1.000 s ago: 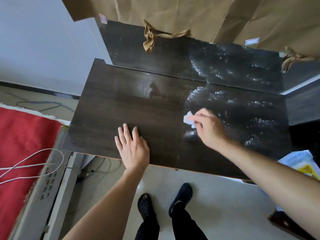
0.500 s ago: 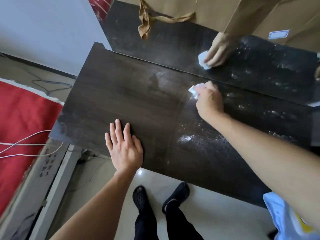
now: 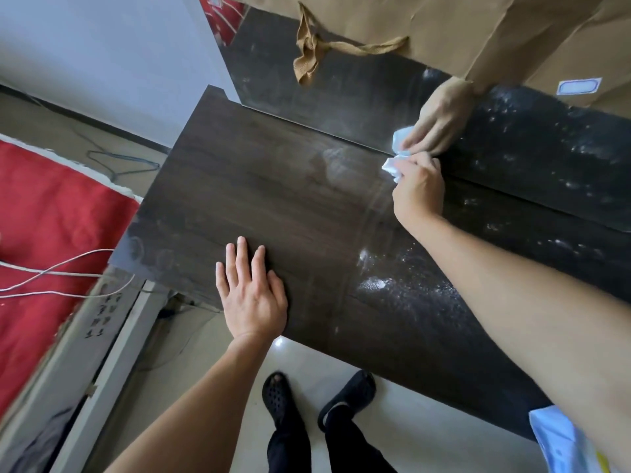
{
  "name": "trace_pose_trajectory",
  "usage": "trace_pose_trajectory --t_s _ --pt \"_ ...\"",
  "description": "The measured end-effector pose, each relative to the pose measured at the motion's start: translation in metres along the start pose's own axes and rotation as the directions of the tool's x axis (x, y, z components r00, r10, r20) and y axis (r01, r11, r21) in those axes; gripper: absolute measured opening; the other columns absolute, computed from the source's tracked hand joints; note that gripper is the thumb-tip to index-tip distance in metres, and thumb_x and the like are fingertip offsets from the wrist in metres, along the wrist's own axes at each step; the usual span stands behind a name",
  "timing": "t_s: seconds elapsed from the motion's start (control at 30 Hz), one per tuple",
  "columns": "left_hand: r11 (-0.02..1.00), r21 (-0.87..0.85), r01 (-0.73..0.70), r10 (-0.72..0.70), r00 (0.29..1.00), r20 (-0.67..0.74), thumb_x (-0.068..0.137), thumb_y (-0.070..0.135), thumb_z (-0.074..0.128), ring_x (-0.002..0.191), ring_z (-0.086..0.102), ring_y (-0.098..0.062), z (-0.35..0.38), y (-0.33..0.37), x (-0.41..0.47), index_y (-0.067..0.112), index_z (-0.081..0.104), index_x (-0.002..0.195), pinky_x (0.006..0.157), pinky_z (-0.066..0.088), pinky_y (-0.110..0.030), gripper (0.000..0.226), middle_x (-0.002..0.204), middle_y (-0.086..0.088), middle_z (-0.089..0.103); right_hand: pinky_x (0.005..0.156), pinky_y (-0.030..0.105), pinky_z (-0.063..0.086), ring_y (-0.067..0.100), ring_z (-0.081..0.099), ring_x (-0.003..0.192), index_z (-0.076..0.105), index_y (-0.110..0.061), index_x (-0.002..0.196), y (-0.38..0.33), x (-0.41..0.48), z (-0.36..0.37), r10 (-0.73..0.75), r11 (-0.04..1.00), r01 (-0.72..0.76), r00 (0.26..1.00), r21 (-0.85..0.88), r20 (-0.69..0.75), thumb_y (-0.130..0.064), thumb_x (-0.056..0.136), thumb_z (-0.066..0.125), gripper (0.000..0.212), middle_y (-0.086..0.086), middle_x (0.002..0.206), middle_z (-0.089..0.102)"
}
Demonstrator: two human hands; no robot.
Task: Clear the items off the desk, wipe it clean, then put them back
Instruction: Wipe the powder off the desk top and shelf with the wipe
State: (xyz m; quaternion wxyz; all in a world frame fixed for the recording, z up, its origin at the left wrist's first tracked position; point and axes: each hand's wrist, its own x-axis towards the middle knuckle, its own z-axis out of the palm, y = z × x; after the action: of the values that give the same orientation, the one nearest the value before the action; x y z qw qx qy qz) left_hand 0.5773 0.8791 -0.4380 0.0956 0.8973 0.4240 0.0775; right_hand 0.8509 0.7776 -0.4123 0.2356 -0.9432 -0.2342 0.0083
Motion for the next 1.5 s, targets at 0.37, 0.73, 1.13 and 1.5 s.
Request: trace_pose_trajectory --t_s 0.37,0.73,1.13,1.5 --pt "1.000 0.002 0.004 -0.004 1.000 0.005 0.091 0.029 0.034 0.143 0.021 -0.030 -0.001 -0.001 0.000 0.011 0.051 0.131 0.118 0.012 -0.046 0.046 0.152 -0.013 0.032 0.069 0.039 0.046 0.035 0.056 0.089 0.071 -0.010 0.093 -0.045 0.008 -0.007 -0.401 0.904 0.422 0.892 -0.065 0.210 -0.008 0.082 0.044 0.030 0.019 0.097 0.062" --pt "1.000 -0.017 -0.003 0.003 1.000 -0.001 0.091 0.028 0.037 0.143 0.022 -0.030 -0.002 0.000 0.001 0.011 0.051 0.130 0.117 0.014 -0.048 0.045 0.151 -0.014 0.033 0.106 0.041 0.035 0.032 0.037 0.135 0.042 0.003 0.135 0.054 -0.030 -0.048 -0.205 0.893 0.302 0.932 -0.333 0.298 0.001 0.086 0.031 0.050 0.020 0.144 0.041" --pt "1.000 -0.019 -0.010 0.010 1.000 -0.004 0.092 0.028 0.035 0.143 0.022 -0.030 0.000 -0.002 0.000 0.012 0.051 0.131 0.117 0.013 -0.047 0.044 0.151 -0.013 0.033 0.083 0.037 0.041 0.034 0.051 0.105 0.063 -0.007 0.099 -0.021 0.013 -0.001 -0.252 0.929 0.312 0.927 -0.201 0.277 0.003 0.083 0.049 0.024 0.017 0.107 0.058" --pt "1.000 -0.026 -0.003 0.003 1.000 -0.012 0.091 0.029 0.035 0.143 0.023 -0.030 0.001 -0.004 0.000 0.011 0.052 0.130 0.117 0.014 -0.048 0.045 0.151 -0.013 0.034 0.070 0.035 0.048 0.031 0.060 0.079 0.074 -0.015 0.084 -0.001 -0.050 -0.043 -0.263 0.964 0.231 0.897 0.133 0.355 -0.004 0.084 0.057 0.021 0.014 0.085 0.062"
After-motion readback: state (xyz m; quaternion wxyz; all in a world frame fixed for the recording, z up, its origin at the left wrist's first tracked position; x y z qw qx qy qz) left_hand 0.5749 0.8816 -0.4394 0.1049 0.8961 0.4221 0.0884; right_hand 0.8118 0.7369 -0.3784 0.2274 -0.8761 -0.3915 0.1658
